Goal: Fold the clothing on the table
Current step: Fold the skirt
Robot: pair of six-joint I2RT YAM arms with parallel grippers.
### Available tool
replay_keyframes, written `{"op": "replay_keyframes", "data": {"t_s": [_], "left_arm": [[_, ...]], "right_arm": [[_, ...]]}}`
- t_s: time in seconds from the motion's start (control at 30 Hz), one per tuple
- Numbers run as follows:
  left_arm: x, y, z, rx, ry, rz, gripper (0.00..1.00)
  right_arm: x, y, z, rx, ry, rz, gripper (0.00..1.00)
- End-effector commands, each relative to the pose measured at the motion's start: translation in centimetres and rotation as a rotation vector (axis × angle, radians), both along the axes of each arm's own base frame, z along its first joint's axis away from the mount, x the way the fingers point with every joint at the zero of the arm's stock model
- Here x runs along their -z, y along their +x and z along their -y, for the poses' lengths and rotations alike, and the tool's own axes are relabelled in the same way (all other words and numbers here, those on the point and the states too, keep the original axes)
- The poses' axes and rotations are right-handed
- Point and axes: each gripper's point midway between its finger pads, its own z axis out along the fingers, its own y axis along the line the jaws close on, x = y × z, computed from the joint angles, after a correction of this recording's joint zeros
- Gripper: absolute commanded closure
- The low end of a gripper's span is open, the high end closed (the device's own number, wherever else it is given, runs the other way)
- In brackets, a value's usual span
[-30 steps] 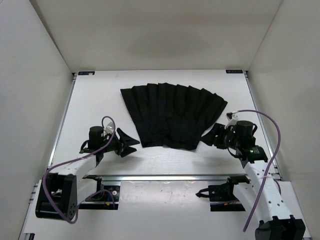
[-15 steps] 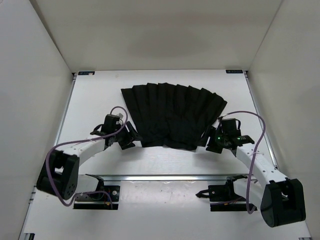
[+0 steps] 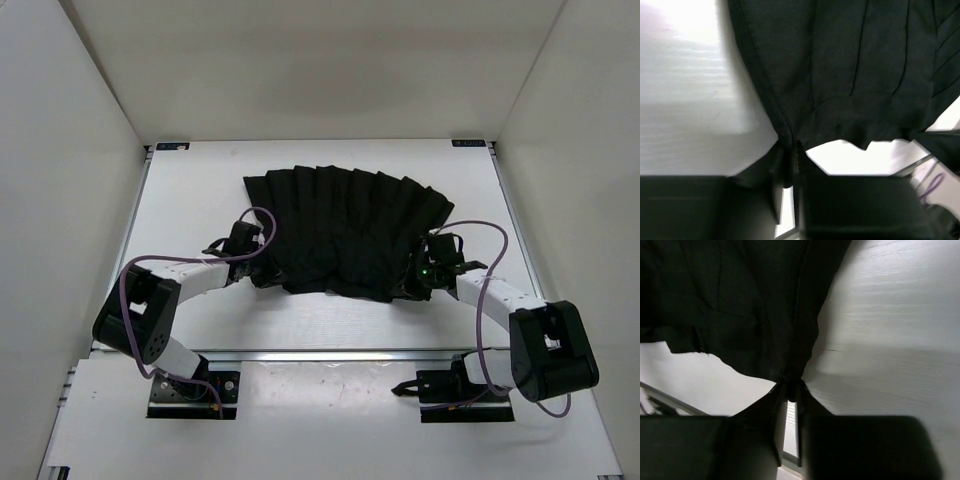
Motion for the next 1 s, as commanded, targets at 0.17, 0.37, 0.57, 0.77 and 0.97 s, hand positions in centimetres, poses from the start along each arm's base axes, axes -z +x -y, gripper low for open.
{"op": "replay_keyframes", "data": {"t_s": [0.17,0.37,0.57,0.77,0.97], "left_arm": [[-1.6,-0.3,-2.6,0.004,0.005,0.039,1.0],[-1.6,-3.5,-5.3,-0.034,-0.016,0.024,1.0],[-2.0,-7.0,-4.9,-0.022,-0.088,0.015,1.0],[-6.2,-9.8,-3.9,-0.018,-0.155,0.063,1.0],[-7.9,-14.0,-3.7,-0.007,-0.253,0.075,1.0]], "right_arm": [[-2.7,1.3,0.7,-0.01,0.027,0.074,1.0],[-3.8,-1.0,4.3,0.023,-0.029,0.083,1.0],[-5.9,-3.3,3.4,-0.031,-0.025,0.03,1.0],[-7.2,-7.8,1.7,-0.089,-0.034,-0.043,1.0],[-8.1,-12.6,1.1,-0.158,0.037,-0.09,1.0]]}}
